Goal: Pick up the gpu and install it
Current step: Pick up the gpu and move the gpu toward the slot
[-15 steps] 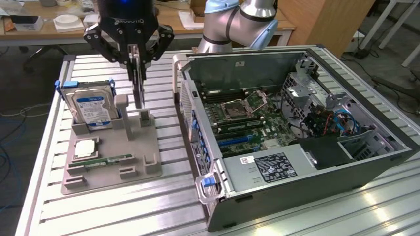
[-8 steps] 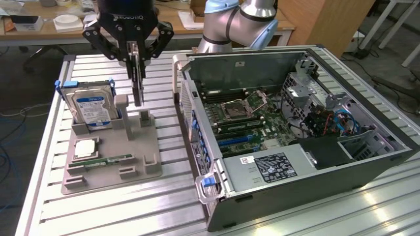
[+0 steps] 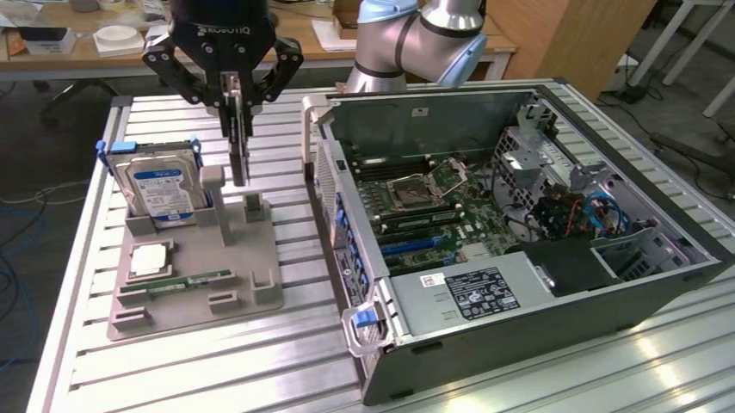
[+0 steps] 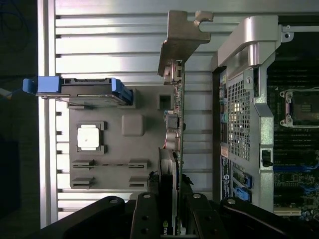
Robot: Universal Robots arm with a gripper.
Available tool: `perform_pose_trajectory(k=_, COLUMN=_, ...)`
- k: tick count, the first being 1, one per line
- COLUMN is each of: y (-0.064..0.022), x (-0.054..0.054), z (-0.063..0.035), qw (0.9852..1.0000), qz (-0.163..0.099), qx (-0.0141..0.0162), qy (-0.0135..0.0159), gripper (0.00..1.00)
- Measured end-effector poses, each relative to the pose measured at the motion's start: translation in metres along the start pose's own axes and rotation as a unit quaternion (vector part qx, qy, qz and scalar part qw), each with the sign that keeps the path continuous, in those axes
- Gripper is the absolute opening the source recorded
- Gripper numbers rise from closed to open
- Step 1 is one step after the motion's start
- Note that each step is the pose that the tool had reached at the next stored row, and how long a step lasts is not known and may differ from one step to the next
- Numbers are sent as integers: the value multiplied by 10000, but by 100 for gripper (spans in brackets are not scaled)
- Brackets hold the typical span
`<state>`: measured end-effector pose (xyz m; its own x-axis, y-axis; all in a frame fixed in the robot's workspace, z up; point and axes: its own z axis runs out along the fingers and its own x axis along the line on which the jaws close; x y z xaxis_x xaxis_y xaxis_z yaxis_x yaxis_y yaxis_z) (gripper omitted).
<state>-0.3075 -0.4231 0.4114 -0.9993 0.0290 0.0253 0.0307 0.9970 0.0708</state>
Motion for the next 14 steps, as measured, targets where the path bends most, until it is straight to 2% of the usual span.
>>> perform_pose_trajectory(k=6, y=0, x=0, z=-2, qw=10000, qz=0, qx=-2, qy=-1, gripper=26)
perform_pose_trajectory(k=14, y=6, x=2, z=-80, qw=10000, qz=0, qx=-2, qy=-1, gripper=26)
